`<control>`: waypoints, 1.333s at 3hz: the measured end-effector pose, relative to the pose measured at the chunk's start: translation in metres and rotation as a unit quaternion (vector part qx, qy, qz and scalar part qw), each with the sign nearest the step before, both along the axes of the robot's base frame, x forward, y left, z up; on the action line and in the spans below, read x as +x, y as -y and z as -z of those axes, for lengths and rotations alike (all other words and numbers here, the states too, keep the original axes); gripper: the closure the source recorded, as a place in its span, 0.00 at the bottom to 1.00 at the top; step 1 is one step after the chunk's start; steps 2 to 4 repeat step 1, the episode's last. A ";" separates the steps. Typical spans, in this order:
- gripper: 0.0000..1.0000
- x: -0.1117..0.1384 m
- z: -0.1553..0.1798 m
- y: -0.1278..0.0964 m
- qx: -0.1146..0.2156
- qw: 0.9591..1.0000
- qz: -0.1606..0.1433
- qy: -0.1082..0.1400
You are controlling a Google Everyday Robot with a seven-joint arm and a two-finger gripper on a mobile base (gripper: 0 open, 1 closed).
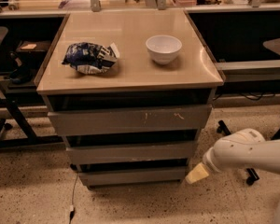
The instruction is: Close middle drawer
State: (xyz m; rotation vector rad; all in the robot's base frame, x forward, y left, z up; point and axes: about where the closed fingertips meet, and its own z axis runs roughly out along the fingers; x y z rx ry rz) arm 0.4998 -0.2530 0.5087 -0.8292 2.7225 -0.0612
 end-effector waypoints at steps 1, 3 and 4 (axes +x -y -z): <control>0.00 -0.029 -0.022 0.039 -0.015 0.998 0.057 0.008; 0.00 -0.029 -0.022 0.039 -0.015 0.998 0.057 0.008; 0.00 -0.029 -0.022 0.039 -0.015 0.998 0.057 0.008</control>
Offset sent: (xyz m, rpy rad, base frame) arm 0.0000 0.0000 0.0000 0.0000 0.0000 0.0000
